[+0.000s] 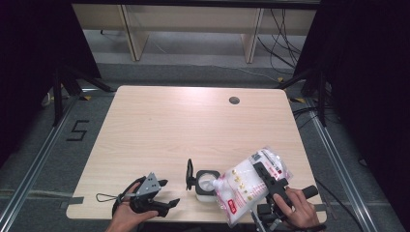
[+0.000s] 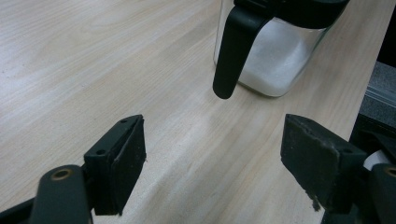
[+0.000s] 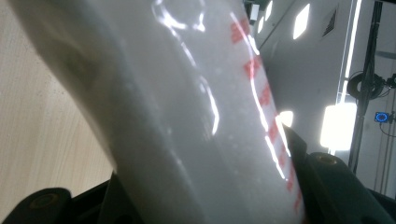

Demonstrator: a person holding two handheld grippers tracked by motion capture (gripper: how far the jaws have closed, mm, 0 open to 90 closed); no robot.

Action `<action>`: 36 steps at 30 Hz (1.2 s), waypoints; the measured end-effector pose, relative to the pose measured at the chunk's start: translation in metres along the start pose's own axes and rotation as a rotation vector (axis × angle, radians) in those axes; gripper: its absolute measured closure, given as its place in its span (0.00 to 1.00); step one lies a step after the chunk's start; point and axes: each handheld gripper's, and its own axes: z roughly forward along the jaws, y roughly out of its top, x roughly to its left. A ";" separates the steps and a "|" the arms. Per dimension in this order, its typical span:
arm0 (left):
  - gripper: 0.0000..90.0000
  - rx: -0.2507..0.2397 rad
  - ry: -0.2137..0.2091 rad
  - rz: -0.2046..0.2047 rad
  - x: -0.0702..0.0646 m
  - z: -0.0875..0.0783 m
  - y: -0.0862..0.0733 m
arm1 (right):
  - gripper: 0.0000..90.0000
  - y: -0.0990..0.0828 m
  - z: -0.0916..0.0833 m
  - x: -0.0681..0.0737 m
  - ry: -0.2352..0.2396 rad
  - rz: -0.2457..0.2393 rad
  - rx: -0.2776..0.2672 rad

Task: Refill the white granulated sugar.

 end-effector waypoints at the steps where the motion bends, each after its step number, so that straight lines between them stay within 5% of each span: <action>1: 0.24 -0.004 0.003 0.005 0.000 0.000 0.000 | 0.60 0.000 0.001 0.000 -0.003 -0.002 -0.005; 5: 0.24 0.006 0.004 0.010 0.001 0.000 0.000 | 0.60 0.000 0.000 0.002 0.002 0.012 -0.002; 6: 0.24 0.000 0.008 -0.025 -0.002 0.000 -0.001 | 0.60 0.000 0.000 0.002 0.003 0.014 -0.003; 10: 0.24 -0.005 0.011 -0.022 -0.001 0.000 0.000 | 0.60 0.000 0.001 -0.001 -0.006 -0.013 -0.014; 36: 0.24 -0.008 0.009 -0.014 -0.001 -0.001 -0.001 | 0.60 -0.003 0.002 0.001 -0.008 0.011 -0.021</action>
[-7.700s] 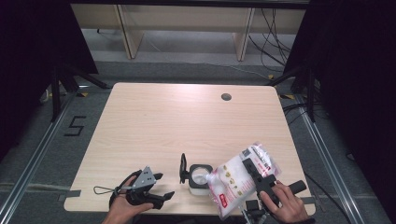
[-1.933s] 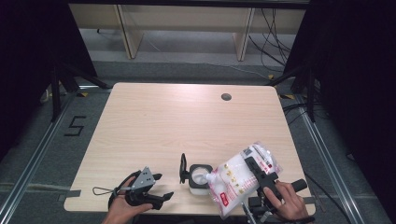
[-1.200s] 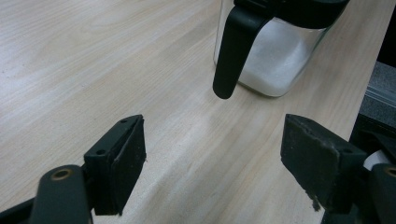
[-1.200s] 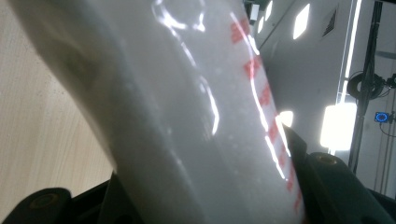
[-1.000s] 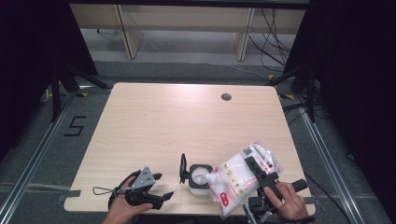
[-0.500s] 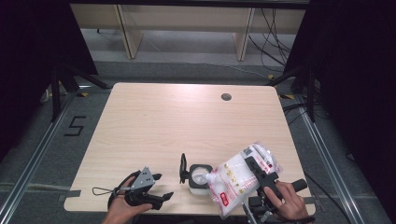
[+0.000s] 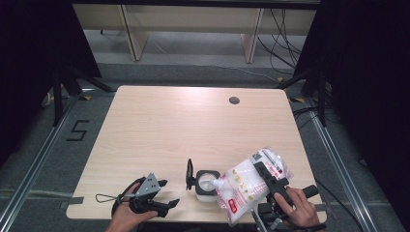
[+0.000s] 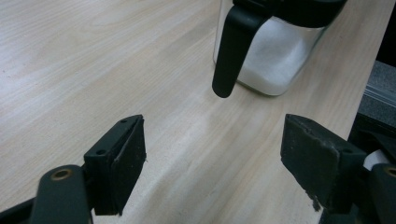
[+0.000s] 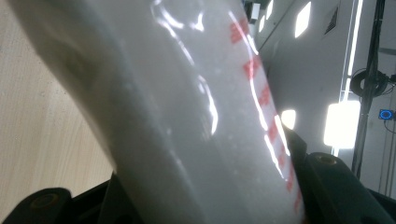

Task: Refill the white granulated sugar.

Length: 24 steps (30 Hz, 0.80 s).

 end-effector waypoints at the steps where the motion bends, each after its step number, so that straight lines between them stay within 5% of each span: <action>1: 0.24 -0.002 0.001 -0.003 0.000 0.000 0.001 | 0.60 -0.001 0.000 0.002 0.011 0.027 0.009; 16: 0.24 0.006 -0.004 -0.011 -0.001 0.001 0.000 | 0.60 -0.001 0.001 0.004 0.019 0.022 0.016; 17: 0.24 0.017 -0.007 -0.006 0.000 0.000 0.000 | 0.60 0.000 0.002 0.002 0.009 -0.015 0.012; 22: 0.24 0.002 -0.003 0.020 0.001 0.000 0.000 | 0.60 0.001 0.003 0.005 0.021 -0.021 0.008; 24: 0.24 -0.004 0.001 -0.009 0.000 0.000 0.000 | 0.60 0.002 0.003 0.005 0.018 -0.019 0.010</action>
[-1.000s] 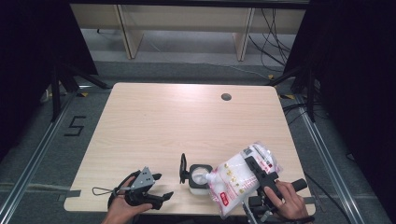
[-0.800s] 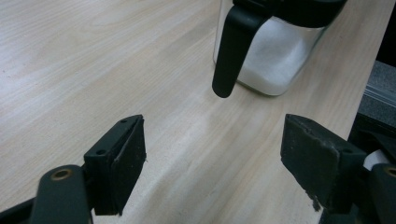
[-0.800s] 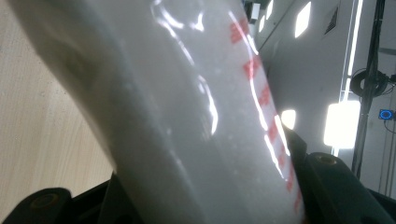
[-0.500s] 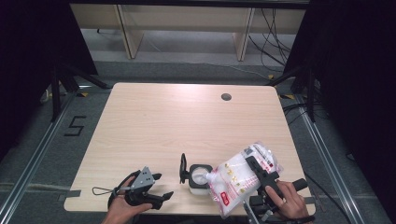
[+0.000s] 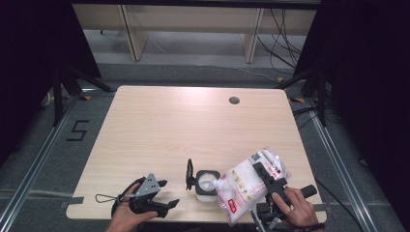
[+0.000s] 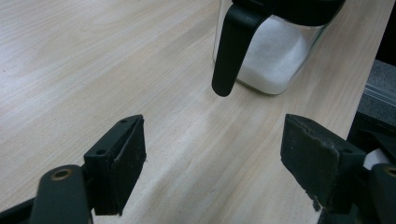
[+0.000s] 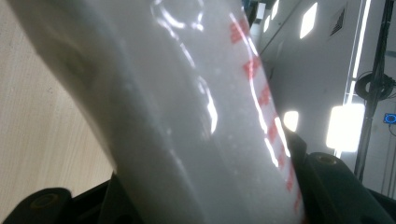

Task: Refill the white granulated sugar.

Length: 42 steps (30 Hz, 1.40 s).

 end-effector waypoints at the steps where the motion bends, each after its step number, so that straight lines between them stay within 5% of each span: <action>1: 0.24 0.002 -0.001 0.003 0.000 0.000 0.000 | 0.60 0.000 0.000 -0.001 -0.002 -0.006 -0.007; 10: 0.24 0.010 -0.004 0.026 0.002 -0.001 0.000 | 0.60 -0.002 -0.001 0.000 0.013 0.028 0.012; 17: 0.24 0.000 -0.001 0.006 0.000 0.000 0.000 | 0.60 -0.002 0.000 -0.002 0.008 0.030 -0.011; 19: 0.24 -0.001 0.001 -0.010 0.000 0.001 0.000 | 0.60 -0.002 0.000 0.000 0.017 0.064 -0.005; 23: 0.24 0.006 -0.001 0.024 0.001 -0.001 0.000 | 0.60 -0.003 0.000 -0.002 0.008 0.034 -0.012; 25: 0.24 0.004 0.001 -0.013 0.000 0.000 0.000 | 0.60 -0.003 0.001 -0.002 0.011 0.031 -0.007; 32: 0.24 0.002 0.004 -0.006 0.001 -0.002 0.000 | 0.60 -0.002 0.001 -0.001 0.009 0.039 -0.013; 33: 0.24 0.004 0.001 -0.008 0.001 -0.001 0.000 | 0.60 -0.002 0.000 0.001 0.023 0.072 0.005; 35: 0.24 0.000 0.000 0.002 0.002 -0.001 0.000 | 0.60 -0.002 0.000 -0.003 0.012 0.054 -0.012; 36: 0.24 0.013 0.000 0.030 0.003 -0.002 0.001 | 0.60 -0.002 0.000 -0.001 0.015 0.085 -0.013; 37: 0.24 -0.001 -0.001 -0.015 0.000 -0.001 0.000 | 0.60 -0.002 0.000 -0.001 0.014 0.085 -0.008; 38: 0.24 0.009 -0.005 -0.002 0.001 -0.002 0.000 | 0.60 -0.002 0.001 -0.003 0.007 0.050 -0.016; 39: 0.24 0.009 -0.004 -0.008 0.000 -0.002 0.000 | 0.60 -0.002 0.001 0.000 0.021 0.077 -0.005; 42: 0.24 0.003 0.001 0.004 0.002 -0.001 0.000 | 0.60 -0.002 0.001 -0.001 0.020 0.050 -0.009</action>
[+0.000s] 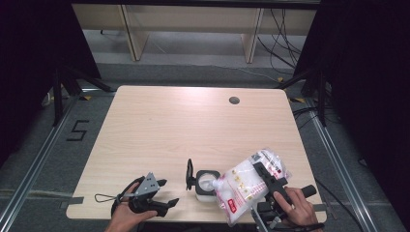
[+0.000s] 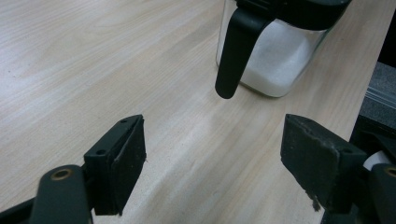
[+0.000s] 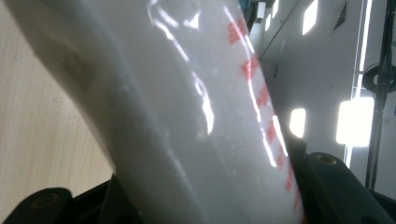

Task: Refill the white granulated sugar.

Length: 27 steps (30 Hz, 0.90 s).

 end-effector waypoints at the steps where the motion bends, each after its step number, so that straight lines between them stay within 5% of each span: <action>1: 0.24 0.004 0.003 -0.006 -0.001 0.000 -0.001 | 0.60 0.000 0.001 -0.001 -0.001 -0.008 -0.002; 12: 0.24 -0.007 -0.002 -0.017 -0.001 0.000 -0.001 | 0.60 -0.001 0.001 0.001 0.003 0.035 0.005; 15: 0.24 0.005 -0.002 0.011 0.000 0.000 0.000 | 0.60 -0.002 0.001 0.002 0.009 0.047 0.014; 16: 0.24 0.005 0.001 -0.010 -0.001 0.000 0.000 | 0.60 -0.002 0.001 0.000 0.007 0.011 0.010; 18: 0.24 0.007 0.000 -0.006 -0.002 -0.001 0.000 | 0.60 -0.003 0.002 0.002 0.005 0.035 0.019; 20: 0.24 -0.004 -0.005 -0.012 -0.001 0.000 -0.001 | 0.60 -0.002 0.002 0.000 -0.003 0.003 0.017; 23: 0.24 -0.001 0.000 -0.016 -0.001 0.000 -0.001 | 0.60 -0.002 0.002 0.002 0.011 0.042 0.029; 27: 0.24 0.003 0.000 -0.007 -0.001 0.000 0.000 | 0.60 0.000 0.004 0.003 0.026 0.015 0.028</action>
